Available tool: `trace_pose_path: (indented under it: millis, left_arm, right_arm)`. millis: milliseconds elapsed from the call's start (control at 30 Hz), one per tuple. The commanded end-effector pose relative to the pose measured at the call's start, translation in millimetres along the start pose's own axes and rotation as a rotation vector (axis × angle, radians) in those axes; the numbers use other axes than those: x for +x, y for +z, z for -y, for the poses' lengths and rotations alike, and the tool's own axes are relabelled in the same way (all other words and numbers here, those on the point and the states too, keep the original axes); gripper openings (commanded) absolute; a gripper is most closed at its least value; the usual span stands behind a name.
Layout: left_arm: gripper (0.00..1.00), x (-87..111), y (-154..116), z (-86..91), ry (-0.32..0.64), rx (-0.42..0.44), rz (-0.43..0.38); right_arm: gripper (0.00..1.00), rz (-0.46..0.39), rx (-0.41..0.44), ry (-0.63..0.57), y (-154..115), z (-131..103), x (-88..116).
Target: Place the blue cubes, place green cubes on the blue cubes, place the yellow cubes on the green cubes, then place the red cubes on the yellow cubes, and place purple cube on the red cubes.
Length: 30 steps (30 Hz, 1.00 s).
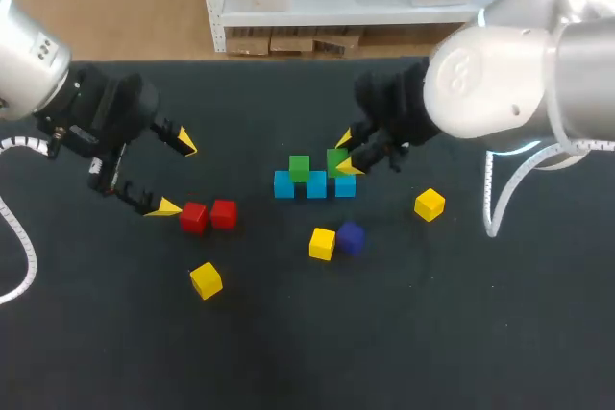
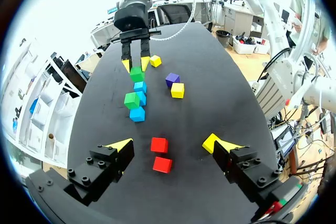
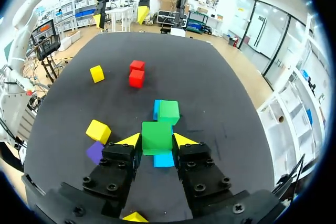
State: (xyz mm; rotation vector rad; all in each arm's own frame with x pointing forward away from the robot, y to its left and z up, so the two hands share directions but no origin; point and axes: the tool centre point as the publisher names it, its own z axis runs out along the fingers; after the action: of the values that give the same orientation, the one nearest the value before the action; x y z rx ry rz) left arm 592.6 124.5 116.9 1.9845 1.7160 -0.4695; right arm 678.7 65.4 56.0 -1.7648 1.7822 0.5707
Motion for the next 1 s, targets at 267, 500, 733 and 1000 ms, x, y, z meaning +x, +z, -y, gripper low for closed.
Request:
trace_pose_path:
  millis: [267, 500, 733, 1000]
  left_arm:
    - [1.0, 1.5, -0.3, 1.1, 0.004, -0.003, 0.005]
    - [1.0, 1.5, -0.3, 1.1, 0.004, -0.003, 0.005]
    - [1.0, 1.5, -0.3, 1.1, 0.004, -0.003, 0.005]
    - [1.0, 1.5, -0.3, 1.1, 0.004, -0.003, 0.005]
  right_arm:
    - [0.0, -0.016, -0.002, 0.034, 10.9, 10.1, 8.4]
    - [0.0, -0.021, -0.002, 0.045, 13.6, 11.0, 10.9]
    - [0.0, -0.022, -0.007, 0.048, 17.4, 12.3, 10.2]
    - [0.0, -0.029, -0.012, 0.059, 22.1, 12.9, 9.7]
